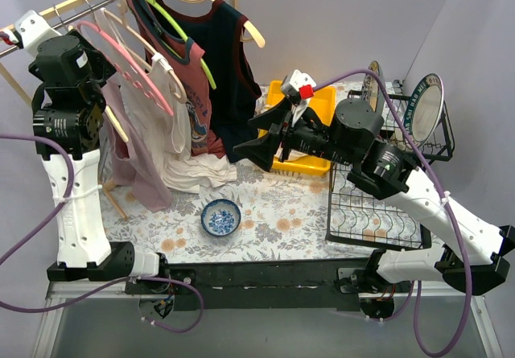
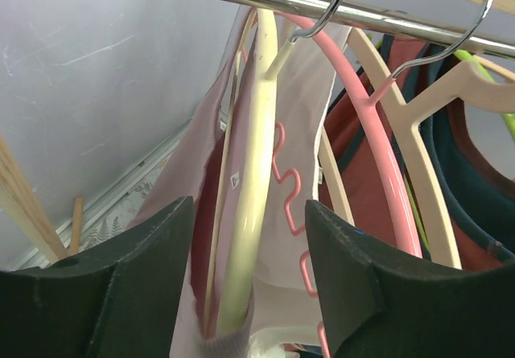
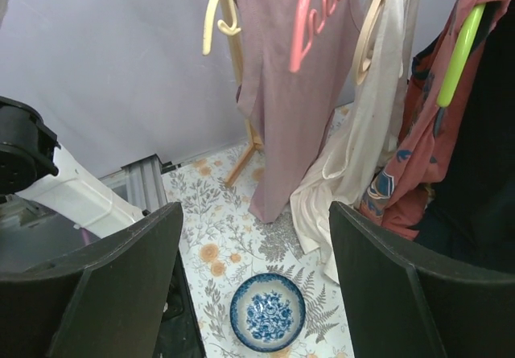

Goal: Remove the tank top from the hanger
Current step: Pick up the hanger from the clothesline.

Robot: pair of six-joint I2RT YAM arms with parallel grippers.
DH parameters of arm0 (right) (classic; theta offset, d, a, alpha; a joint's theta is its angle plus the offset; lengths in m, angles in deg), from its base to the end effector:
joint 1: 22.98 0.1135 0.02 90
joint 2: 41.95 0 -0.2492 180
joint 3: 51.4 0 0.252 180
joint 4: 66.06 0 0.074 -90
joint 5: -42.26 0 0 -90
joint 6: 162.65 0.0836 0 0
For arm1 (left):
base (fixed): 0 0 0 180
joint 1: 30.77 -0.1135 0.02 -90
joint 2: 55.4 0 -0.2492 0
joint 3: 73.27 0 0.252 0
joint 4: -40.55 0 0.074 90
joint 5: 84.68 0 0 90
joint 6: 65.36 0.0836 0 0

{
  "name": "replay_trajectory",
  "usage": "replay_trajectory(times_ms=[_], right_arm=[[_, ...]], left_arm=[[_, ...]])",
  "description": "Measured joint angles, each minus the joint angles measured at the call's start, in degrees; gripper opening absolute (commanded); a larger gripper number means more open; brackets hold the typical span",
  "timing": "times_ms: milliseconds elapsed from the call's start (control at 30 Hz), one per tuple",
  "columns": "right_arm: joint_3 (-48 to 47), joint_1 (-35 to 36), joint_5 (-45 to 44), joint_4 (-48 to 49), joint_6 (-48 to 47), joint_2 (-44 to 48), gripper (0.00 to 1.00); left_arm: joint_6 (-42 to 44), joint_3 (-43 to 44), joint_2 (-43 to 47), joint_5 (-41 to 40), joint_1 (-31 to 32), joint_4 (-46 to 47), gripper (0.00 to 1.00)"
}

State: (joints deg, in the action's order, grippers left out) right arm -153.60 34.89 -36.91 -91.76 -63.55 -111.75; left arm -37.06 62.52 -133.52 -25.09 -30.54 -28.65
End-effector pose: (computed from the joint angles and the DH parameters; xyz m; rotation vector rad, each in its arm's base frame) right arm 0.1472 0.2639 0.5006 -0.7867 1.3373 1.0790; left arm 0.2468 0.0413 0.5411 -1.2024 1.2782 -0.3205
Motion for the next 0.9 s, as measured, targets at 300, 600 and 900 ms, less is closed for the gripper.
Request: replay_trajectory(times_ms=[300, 600, 900], right_arm=[[0.94, 0.00, -2.14, -0.28, -1.68, 0.90, 0.81], [0.94, 0.02, -1.53, 0.09, -1.55, 0.85, 0.81], [0.94, 0.02, -0.44, 0.17, -0.44, -0.35, 0.80]], left_arm=[[2.08, 0.74, -1.49, -0.31, 0.28, -0.33, 0.00], [2.16, 1.92, 1.75, -0.20, 0.24, -1.42, 0.00], [2.25, 1.92, 7.61, 3.21, 0.24, -1.57, 0.00]])
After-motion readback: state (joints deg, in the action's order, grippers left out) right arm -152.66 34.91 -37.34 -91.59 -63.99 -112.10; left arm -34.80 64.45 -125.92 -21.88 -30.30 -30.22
